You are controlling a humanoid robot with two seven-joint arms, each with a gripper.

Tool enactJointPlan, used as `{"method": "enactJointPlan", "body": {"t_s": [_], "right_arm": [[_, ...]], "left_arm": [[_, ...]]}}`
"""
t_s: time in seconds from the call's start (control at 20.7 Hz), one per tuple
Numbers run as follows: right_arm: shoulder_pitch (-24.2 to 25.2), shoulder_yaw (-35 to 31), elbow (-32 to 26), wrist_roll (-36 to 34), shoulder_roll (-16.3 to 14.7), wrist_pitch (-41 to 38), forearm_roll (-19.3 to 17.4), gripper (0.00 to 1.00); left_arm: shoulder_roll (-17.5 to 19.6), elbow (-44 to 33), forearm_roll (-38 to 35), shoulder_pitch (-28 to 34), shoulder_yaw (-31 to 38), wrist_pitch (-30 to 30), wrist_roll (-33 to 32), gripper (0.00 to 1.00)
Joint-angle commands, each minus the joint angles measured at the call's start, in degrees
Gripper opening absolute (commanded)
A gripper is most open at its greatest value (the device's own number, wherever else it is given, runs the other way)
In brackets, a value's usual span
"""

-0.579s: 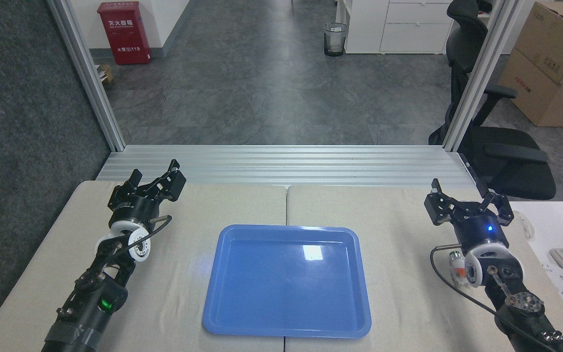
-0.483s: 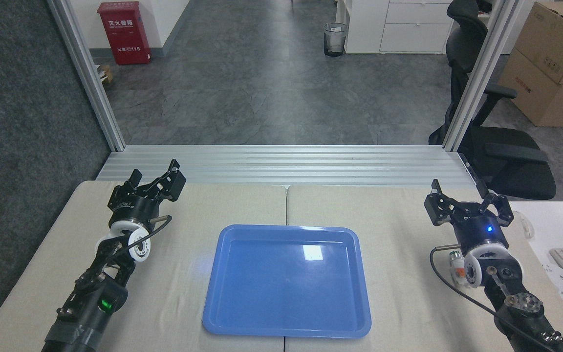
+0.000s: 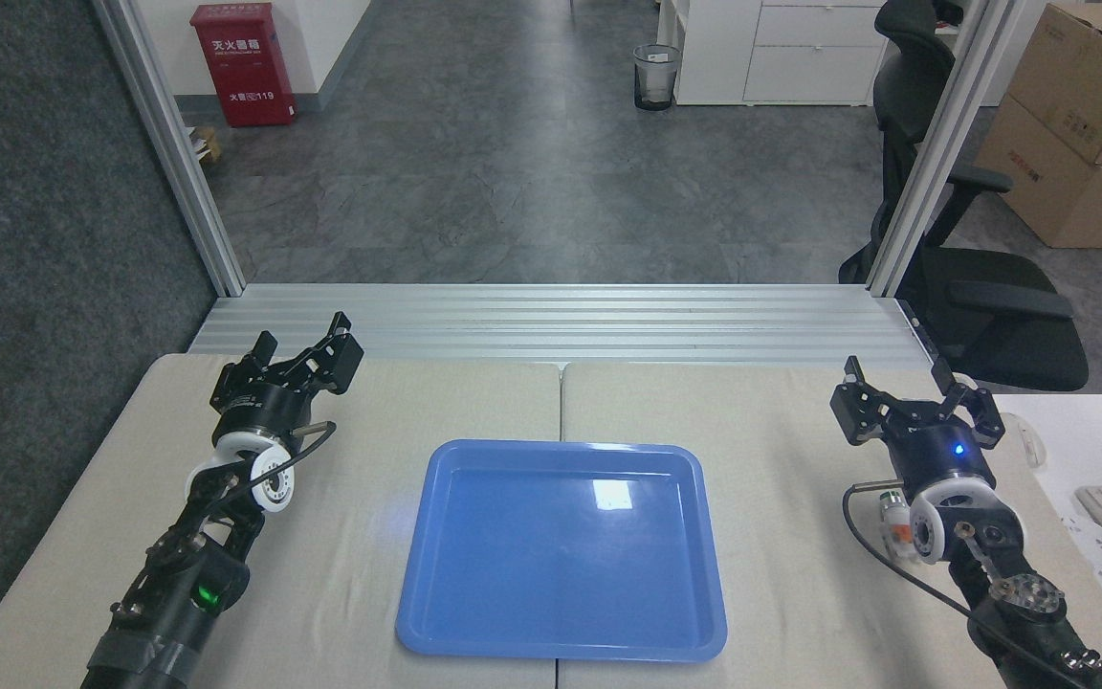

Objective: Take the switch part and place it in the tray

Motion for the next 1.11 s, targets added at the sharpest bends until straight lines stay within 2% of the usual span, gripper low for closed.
{"method": "enactJointPlan", "body": {"t_s": [0.0,0.43,1.06], "right_arm": [[-0.2,-0.7,0.1,0.7,-0.1,-0.1,-0.2,0.98],[0.4,-0.8,-0.7,0.7,-2.1,-0.2,-0.2,0.98],[0.4,-1.3,-0.9,0.8,-1.5,-0.2,-0.1,0.98]], "left_arm": [[0.0,0.1,0.0,0.0,0.0,-0.1,0.0,1.0],[0.0,0.1,0.0,0.0,0.0,-0.1,0.0,1.0],[0.0,0.1,0.0,0.0,0.0,-0.1,0.0,1.0]]}}
